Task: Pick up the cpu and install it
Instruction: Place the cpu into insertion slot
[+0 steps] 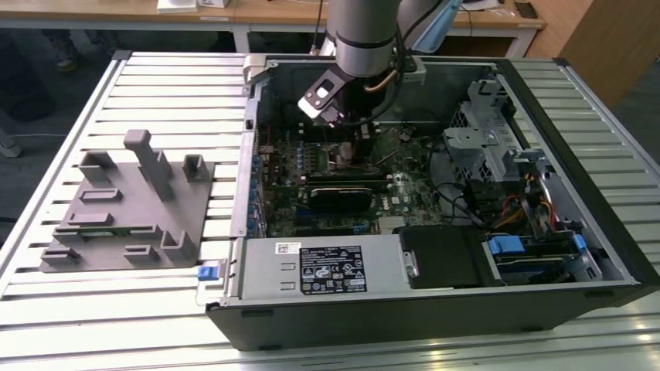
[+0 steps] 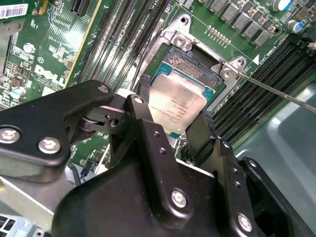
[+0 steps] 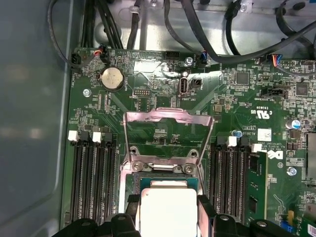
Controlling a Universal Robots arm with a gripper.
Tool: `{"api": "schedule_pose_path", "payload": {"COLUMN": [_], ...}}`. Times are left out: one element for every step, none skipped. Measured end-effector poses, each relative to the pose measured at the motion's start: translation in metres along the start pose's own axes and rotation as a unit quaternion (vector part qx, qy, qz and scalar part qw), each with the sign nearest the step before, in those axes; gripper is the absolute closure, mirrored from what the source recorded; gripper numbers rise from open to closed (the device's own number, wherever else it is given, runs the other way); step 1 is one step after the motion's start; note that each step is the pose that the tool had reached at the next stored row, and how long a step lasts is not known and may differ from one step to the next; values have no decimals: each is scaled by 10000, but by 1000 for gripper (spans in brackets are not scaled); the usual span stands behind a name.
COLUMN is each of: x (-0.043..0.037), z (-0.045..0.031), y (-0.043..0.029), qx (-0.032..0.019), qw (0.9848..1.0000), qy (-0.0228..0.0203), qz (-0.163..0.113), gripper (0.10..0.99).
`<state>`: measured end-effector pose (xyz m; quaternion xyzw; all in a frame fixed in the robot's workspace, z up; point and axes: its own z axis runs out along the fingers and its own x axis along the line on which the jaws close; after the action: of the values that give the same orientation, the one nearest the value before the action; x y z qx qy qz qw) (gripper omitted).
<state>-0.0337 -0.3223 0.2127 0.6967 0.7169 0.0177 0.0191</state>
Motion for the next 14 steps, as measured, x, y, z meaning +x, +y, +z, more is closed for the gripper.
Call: {"api": "schedule_pose_path", "payload": {"x": [1, 1, 2, 3, 3, 2, 2, 3, 5, 10, 15, 17, 18, 18], "z": [6, 11, 17, 23, 28, 30, 32, 36, 42, 49, 56, 62, 69, 74], "y": [-1, -3, -6, -9, -14, -19, -20, -19, -21, -22, -22, -22, -22, -23], "qx": [0, 0, 0, 0, 0, 0, 1, 0, 0, 0, 0, 0, 0, 0], "qw": [10000, 10000, 10000, 10000, 10000, 10000, 10000, 10000, 10000, 10000, 10000, 10000, 10000, 10000], "qy": [0, 0, 0, 0, -1, -2, -3, -2, -1, -3, -4, -4, -5, -5], "qz": [1, 3, 7, 13, 21, 30, 34, 36, 43, 57, 74, 84, 90, 91], "gripper": [545, 545, 545, 545, 545, 545, 545, 545, 545, 545, 545, 545, 545, 545]}}
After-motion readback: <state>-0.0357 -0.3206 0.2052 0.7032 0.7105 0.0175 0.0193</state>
